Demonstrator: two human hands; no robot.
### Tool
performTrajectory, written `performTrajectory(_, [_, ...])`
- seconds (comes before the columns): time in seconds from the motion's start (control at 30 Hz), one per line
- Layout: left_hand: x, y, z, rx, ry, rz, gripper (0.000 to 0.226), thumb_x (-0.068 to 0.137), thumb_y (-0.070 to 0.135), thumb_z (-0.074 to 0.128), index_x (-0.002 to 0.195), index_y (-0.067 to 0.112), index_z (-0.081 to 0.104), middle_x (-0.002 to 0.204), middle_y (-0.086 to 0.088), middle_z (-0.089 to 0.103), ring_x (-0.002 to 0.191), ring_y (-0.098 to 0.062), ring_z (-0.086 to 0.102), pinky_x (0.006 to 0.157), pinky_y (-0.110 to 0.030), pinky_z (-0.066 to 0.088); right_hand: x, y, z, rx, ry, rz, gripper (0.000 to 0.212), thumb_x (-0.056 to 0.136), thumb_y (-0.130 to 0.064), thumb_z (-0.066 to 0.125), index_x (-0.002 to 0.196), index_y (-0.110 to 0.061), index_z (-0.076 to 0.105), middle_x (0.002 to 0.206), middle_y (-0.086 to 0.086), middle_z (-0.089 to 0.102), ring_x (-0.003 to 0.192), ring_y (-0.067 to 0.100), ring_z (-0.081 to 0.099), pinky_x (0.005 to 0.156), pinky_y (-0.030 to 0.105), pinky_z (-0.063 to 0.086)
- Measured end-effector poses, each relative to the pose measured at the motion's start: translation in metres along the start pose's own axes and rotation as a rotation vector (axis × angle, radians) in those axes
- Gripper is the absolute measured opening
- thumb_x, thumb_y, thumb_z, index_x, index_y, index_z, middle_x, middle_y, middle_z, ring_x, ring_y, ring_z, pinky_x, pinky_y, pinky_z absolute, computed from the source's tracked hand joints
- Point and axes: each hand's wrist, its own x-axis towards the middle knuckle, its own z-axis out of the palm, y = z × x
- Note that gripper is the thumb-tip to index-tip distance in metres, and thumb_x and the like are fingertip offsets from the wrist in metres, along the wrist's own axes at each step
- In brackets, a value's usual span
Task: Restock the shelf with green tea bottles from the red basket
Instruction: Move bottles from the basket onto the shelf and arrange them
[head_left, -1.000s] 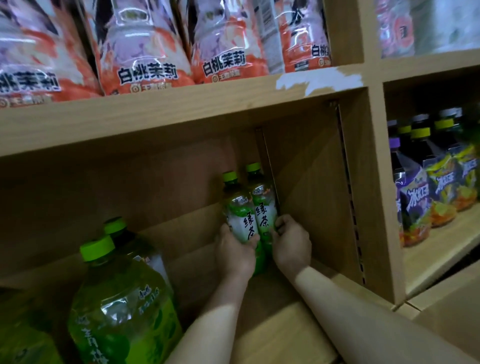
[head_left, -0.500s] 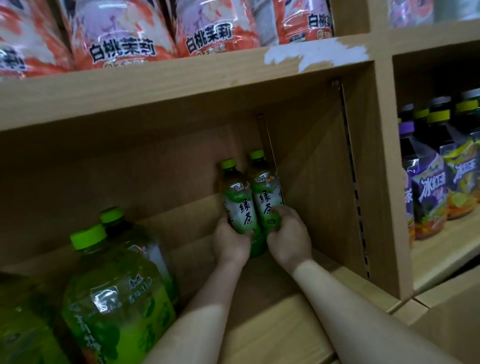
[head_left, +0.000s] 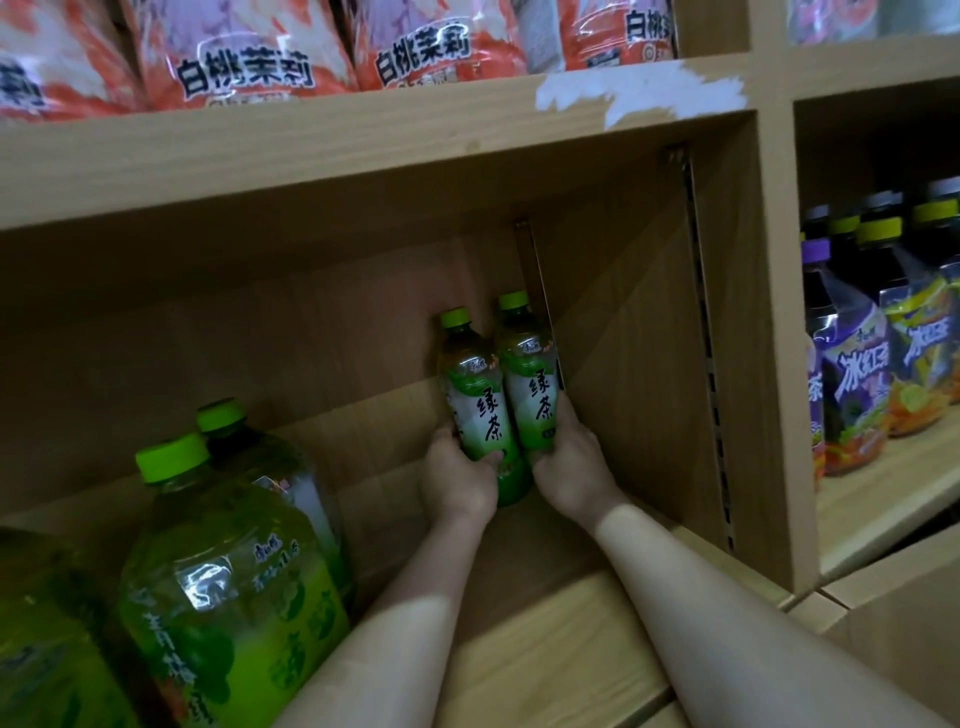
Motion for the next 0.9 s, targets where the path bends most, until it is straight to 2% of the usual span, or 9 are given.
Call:
performTrajectory(0.17, [-0.009,0.016,-0.009,0.110,-0.005,-0.035,0.051,0.078,0.016,0.075,0.121,0.009,0.048,0.122,-0.012,0.057,0.110,-0.032,0.057,0.089,-0.044,0.051,-0.008,-0.012,-0.004,-0.014,0.031,-0.024,0.079,0.078,-0.004,0.058,0.146,-0.022,0.022,0.142,0.005,0.043,0.131,0.027,0.040,0.109,0.047,0.036])
performTrajectory(0.27, [-0.027,0.034,-0.022,0.120,0.012,0.069,0.055,0.081,0.018,0.072,0.128,0.012,0.045,0.125,-0.011,0.053,0.113,-0.030,0.054,0.093,-0.040,0.048,-0.023,-0.037,-0.022,-0.104,0.039,-0.034,0.074,0.079,-0.009,0.060,0.144,-0.021,0.026,0.142,0.006,0.045,0.130,0.030,0.042,0.106,0.047,0.039])
performTrajectory(0.37, [-0.058,0.059,-0.050,-0.006,-0.044,0.115,0.041,0.085,0.017,0.066,0.124,0.022,0.052,0.120,-0.003,0.060,0.106,-0.023,0.060,0.090,-0.037,0.051,-0.062,-0.075,-0.051,-0.207,-0.031,-0.048,0.067,0.082,-0.009,0.059,0.143,-0.019,0.030,0.136,0.010,0.052,0.123,0.031,0.050,0.102,0.043,0.044])
performTrajectory(0.43, [-0.092,0.073,-0.070,-0.121,-0.142,0.183,0.032,0.089,0.015,0.060,0.119,0.025,0.058,0.110,0.004,0.064,0.096,-0.013,0.063,0.081,-0.025,0.051,-0.097,-0.097,-0.075,-0.292,-0.082,-0.077,0.062,0.085,-0.010,0.058,0.143,-0.016,0.034,0.134,0.012,0.054,0.119,0.029,0.054,0.099,0.040,0.046])
performTrajectory(0.5, [-0.137,0.081,-0.086,-0.165,-0.233,0.310,0.027,0.091,0.016,0.056,0.115,0.027,0.061,0.099,0.010,0.065,0.086,-0.002,0.062,0.075,-0.019,0.050,-0.136,-0.112,-0.101,-0.408,-0.138,-0.150,0.049,0.087,-0.013,0.057,0.135,-0.016,0.046,0.129,0.007,0.060,0.115,0.024,0.058,0.098,0.039,0.047])
performTrajectory(0.57, [-0.177,0.083,-0.092,-0.229,-0.304,0.428,0.024,0.090,0.015,0.056,0.110,0.026,0.065,0.093,0.011,0.068,0.080,0.000,0.062,0.075,-0.020,0.052,-0.175,-0.121,-0.128,-0.487,-0.178,-0.214,0.030,0.086,-0.016,0.057,0.115,-0.023,0.063,0.107,-0.001,0.071,0.099,0.016,0.065,0.088,0.039,0.050])
performTrajectory(0.7, [-0.245,0.076,-0.089,-0.278,-0.453,0.514,0.025,0.088,0.019,0.054,0.109,0.029,0.064,0.090,0.007,0.071,0.078,-0.008,0.066,0.070,-0.026,0.055,-0.253,-0.131,-0.183,-0.689,-0.230,-0.087,0.021,0.086,-0.019,0.062,0.103,-0.028,0.068,0.073,-0.008,0.071,0.070,0.004,0.065,0.072,0.026,0.050])
performTrajectory(0.8, [-0.283,0.070,-0.084,-0.208,-0.593,0.610,0.025,0.091,0.022,0.051,0.112,0.031,0.062,0.092,0.005,0.071,0.077,-0.011,0.064,0.070,-0.025,0.052,-0.301,-0.132,-0.216,-0.796,-0.273,0.030,0.021,0.085,-0.024,0.063,0.102,-0.037,0.065,0.072,-0.013,0.071,0.069,0.000,0.065,0.071,0.021,0.050])
performTrajectory(0.9, [-0.308,0.069,-0.066,-0.113,-0.743,0.699,0.025,0.091,0.023,0.049,0.108,0.024,0.067,0.102,0.003,0.072,0.090,-0.014,0.065,0.081,-0.029,0.052,-0.336,-0.133,-0.244,-0.899,-0.326,0.139,0.018,0.088,-0.029,0.061,0.104,-0.037,0.063,0.085,-0.015,0.071,0.077,0.000,0.065,0.072,0.015,0.047])
